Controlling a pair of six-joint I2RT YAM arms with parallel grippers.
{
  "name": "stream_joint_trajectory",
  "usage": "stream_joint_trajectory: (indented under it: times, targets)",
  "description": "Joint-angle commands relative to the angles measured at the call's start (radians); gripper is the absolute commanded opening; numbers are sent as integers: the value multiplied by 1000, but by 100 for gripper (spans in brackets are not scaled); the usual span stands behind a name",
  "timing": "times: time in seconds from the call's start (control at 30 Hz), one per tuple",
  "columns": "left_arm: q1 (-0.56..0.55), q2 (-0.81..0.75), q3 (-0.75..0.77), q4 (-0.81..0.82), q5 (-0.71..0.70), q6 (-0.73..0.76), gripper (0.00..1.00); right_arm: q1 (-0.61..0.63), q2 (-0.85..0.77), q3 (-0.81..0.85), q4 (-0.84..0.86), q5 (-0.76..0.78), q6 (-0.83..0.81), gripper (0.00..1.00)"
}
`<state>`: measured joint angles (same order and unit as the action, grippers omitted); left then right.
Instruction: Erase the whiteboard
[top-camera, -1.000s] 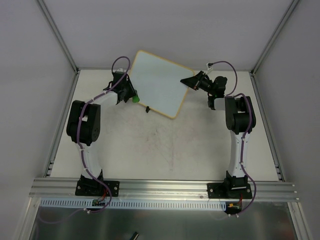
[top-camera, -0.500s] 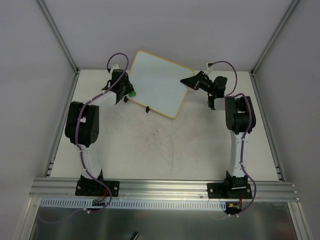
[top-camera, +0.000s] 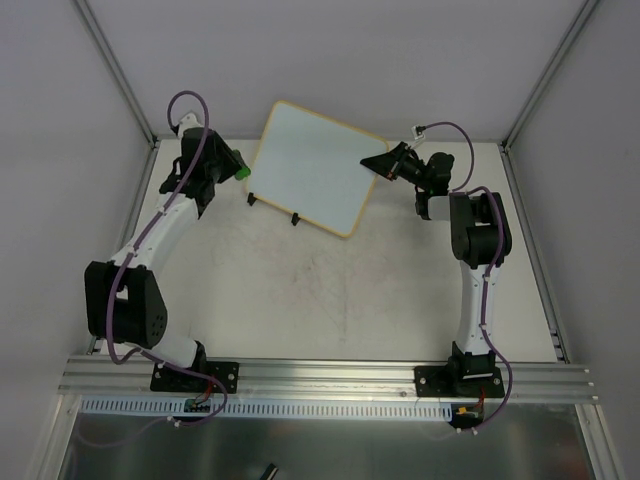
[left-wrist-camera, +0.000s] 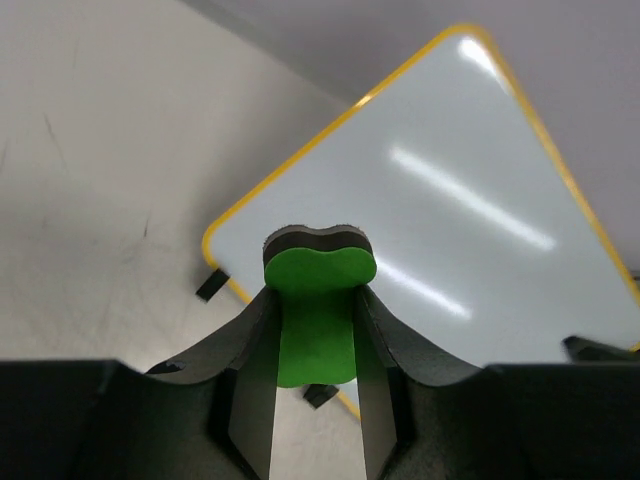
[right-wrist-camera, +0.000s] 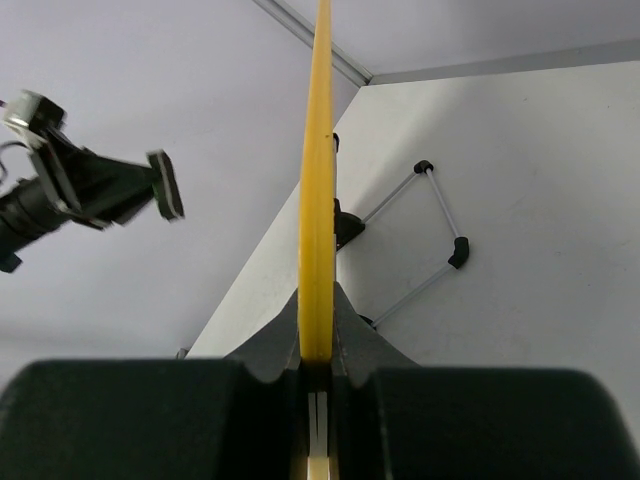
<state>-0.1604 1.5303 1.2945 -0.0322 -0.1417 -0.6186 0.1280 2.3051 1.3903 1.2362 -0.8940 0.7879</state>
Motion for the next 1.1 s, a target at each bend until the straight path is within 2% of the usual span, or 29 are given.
stream_joint_trajectory:
  times: [0.0,0.3,0.4,0.5,0.57,0.63,0.67,0.9,0.93,1.0,1.03,1.07]
  targets:
    - [2,28,-127,-146,56,-62,0,18,-65,26,215,-20,40,0]
    - [4,16,-351,-150,194,-50,0,18,-72,24,215,-22,37,0]
    - [4,31,-382,-150,266,-18,0,18,-69,26,215,-20,39,0]
    - [4,62,-399,-150,309,6,7,18,-69,26,215,-19,39,0]
    - [2,76,-411,-149,320,7,18,16,-69,24,213,-16,37,0]
    - [2,96,-417,-150,335,11,24,18,-69,24,213,-14,37,0]
    - [2,102,-417,-150,343,16,32,18,-69,24,213,-14,37,0]
    - [2,125,-420,-152,349,25,38,18,-72,27,213,-16,37,0]
    - [2,122,-422,-150,349,25,44,18,-70,27,213,-16,39,0]
    - [2,114,-428,-150,350,33,68,18,-72,29,213,-17,37,0]
    - [2,105,-429,-150,355,37,99,18,-72,29,213,-17,37,0]
    - [2,97,-431,-150,356,45,99,18,-70,32,212,-16,37,0]
